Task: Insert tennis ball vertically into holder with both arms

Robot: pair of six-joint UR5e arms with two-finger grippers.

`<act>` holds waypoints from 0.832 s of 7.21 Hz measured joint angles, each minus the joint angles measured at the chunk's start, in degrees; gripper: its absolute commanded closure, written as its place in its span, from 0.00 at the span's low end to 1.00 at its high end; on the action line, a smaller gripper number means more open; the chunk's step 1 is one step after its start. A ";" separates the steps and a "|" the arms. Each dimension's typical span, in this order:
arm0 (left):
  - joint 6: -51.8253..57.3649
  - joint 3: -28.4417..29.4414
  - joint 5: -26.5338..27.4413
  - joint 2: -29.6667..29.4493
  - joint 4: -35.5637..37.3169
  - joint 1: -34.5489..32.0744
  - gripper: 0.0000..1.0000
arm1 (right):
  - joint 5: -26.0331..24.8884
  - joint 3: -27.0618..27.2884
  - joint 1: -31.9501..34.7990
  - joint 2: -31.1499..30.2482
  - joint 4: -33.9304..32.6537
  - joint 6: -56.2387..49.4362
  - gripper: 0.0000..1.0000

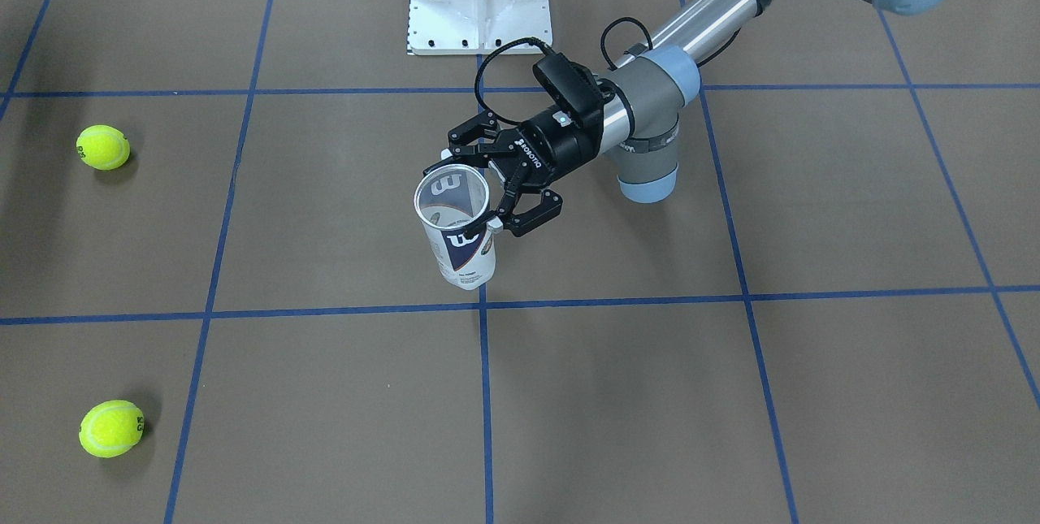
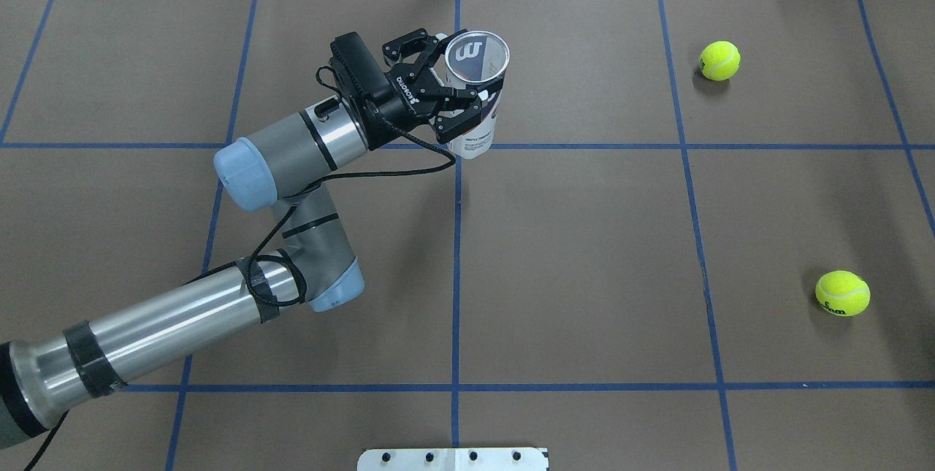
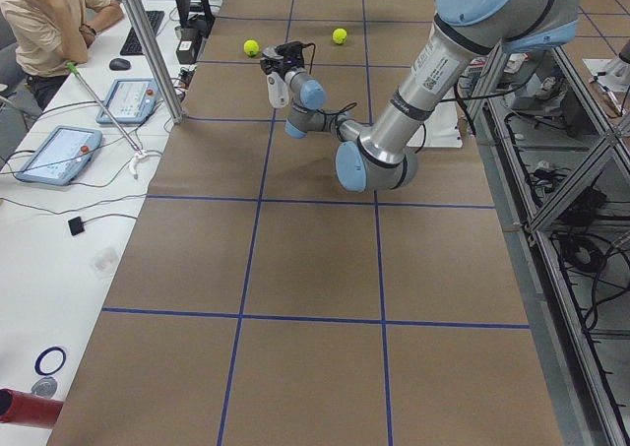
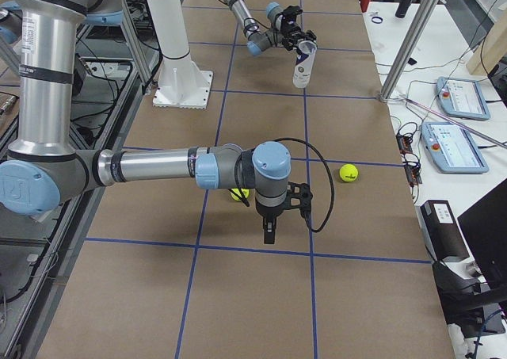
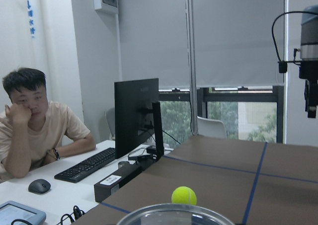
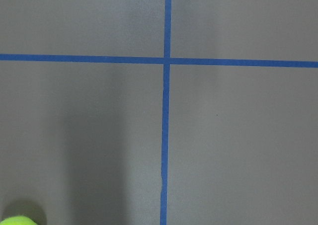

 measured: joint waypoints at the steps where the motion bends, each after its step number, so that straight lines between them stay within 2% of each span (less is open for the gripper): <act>1: -0.28 1.43 2.83 -0.21 -2.83 1.38 0.28 | 0.01 0.06 -0.03 0.06 0.00 0.00 0.00; 5: 0.30 5.10 5.06 1.07 -4.31 3.15 0.21 | 0.02 0.14 -0.03 0.18 0.00 0.00 0.00; 6: 0.46 5.34 5.09 1.79 -4.23 3.22 0.14 | 0.03 0.15 -0.02 0.20 0.00 0.00 0.00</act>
